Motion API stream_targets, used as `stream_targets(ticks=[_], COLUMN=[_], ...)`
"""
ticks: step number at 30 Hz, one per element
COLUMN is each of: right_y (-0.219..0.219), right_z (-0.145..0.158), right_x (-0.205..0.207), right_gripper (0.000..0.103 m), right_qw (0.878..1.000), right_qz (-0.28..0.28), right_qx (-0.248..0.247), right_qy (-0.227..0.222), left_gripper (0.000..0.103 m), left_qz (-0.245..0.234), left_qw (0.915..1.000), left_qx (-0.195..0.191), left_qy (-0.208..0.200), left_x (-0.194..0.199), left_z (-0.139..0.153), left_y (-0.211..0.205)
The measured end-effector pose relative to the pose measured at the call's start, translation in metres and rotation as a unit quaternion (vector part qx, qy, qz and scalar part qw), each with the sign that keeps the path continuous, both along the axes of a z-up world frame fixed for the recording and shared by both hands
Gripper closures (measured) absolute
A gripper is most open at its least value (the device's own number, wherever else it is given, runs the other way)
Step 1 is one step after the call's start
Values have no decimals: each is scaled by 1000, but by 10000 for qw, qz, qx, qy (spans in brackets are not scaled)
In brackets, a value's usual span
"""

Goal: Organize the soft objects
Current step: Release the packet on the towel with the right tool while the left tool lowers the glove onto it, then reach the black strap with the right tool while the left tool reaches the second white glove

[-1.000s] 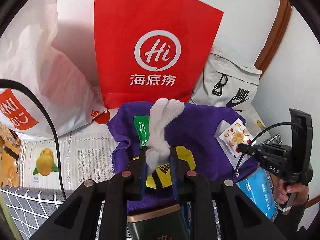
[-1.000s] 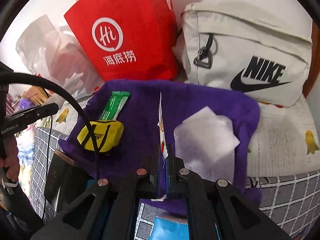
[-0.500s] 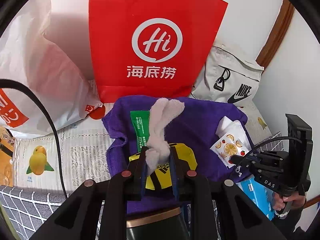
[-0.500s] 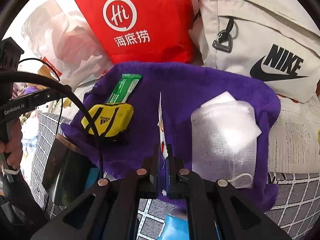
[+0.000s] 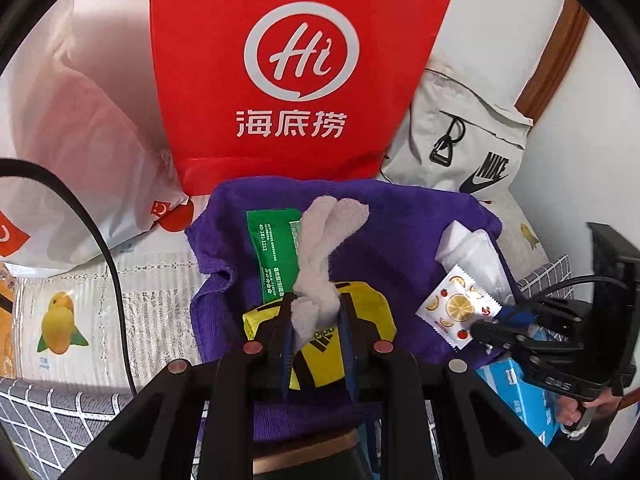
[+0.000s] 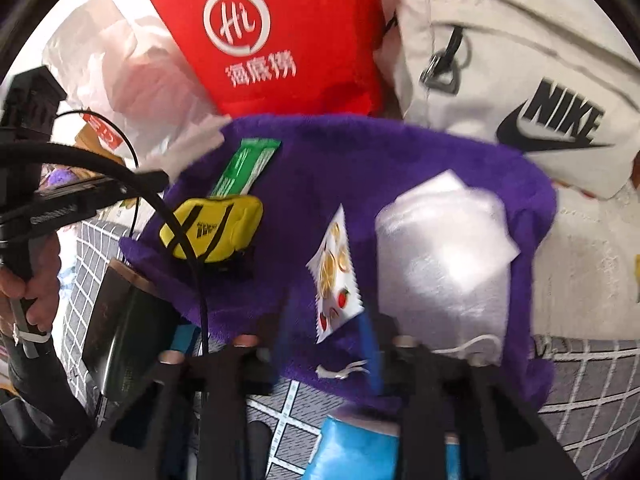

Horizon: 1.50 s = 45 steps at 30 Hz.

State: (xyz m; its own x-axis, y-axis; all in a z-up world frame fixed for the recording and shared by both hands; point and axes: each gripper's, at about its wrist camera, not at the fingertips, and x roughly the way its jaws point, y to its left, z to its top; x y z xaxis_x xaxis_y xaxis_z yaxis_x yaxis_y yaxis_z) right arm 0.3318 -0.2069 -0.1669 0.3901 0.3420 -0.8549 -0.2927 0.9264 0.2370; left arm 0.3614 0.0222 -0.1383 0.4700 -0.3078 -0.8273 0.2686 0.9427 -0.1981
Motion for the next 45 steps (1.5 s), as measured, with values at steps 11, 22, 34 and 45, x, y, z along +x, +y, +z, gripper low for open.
stream_targets(ticks=[11,22,34,45], right_y=[-21,-18,-4,3], right_z=[26,32,38,68], right_x=[-3,-6,-12,-55], right_gripper=[51,51,51,51], right_qw=[9976,9966,9962,9955], right_qz=[-389,-376,-176,-322], right_qx=[69,-174,-295,-200], right_qy=[-562,-706,-801,-865], left_gripper=[84,84,43,43], left_qz=[56,67,134,219], left_qw=[9999,9998,9997,9996], left_qx=[59,24,-201,-159], left_qy=[58,202,97,-104], left_x=[18,23,22,2], left_z=[-19,-30,-16,19], left_y=[-4,-6,1,12])
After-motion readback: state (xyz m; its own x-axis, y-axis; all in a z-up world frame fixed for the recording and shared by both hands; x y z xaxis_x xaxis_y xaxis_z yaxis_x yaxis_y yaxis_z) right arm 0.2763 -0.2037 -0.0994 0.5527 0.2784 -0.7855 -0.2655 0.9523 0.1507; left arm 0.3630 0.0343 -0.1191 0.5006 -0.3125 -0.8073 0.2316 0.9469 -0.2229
